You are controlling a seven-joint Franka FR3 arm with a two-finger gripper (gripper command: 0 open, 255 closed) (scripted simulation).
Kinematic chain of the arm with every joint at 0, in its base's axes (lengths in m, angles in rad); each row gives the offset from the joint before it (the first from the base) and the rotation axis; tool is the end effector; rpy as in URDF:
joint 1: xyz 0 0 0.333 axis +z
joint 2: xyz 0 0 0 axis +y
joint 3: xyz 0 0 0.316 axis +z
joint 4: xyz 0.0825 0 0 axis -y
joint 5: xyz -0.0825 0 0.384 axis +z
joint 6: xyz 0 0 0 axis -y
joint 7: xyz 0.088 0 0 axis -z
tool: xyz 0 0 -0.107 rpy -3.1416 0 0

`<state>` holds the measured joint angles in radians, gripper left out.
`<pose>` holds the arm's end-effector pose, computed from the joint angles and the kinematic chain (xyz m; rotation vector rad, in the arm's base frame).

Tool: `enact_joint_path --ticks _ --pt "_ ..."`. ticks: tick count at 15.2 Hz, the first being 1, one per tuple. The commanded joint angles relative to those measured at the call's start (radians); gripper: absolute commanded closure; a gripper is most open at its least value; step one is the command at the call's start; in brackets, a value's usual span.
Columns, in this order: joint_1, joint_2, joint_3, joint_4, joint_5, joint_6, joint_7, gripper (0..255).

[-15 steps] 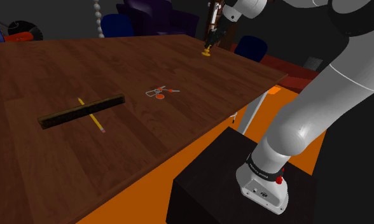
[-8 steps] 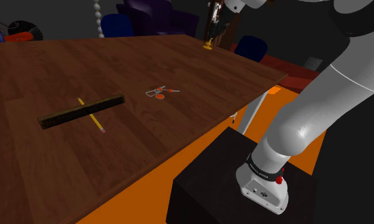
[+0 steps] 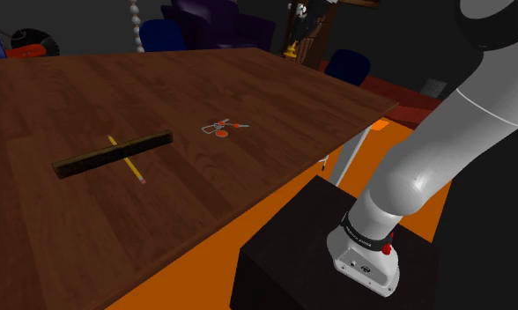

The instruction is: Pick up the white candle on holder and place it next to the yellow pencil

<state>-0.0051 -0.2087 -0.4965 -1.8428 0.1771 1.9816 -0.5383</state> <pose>0.4586 -0.2673 0.6343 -2.9998 0.0224 -0.6267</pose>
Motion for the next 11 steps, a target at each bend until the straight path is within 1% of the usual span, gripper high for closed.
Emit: enact_joint_path --ticks 1,11 --pt "0.001 0.006 -0.001 0.034 0.001 -0.029 0.005 255" --pt "0.003 0.049 -0.011 0.211 0.015 -0.168 0.021 255"
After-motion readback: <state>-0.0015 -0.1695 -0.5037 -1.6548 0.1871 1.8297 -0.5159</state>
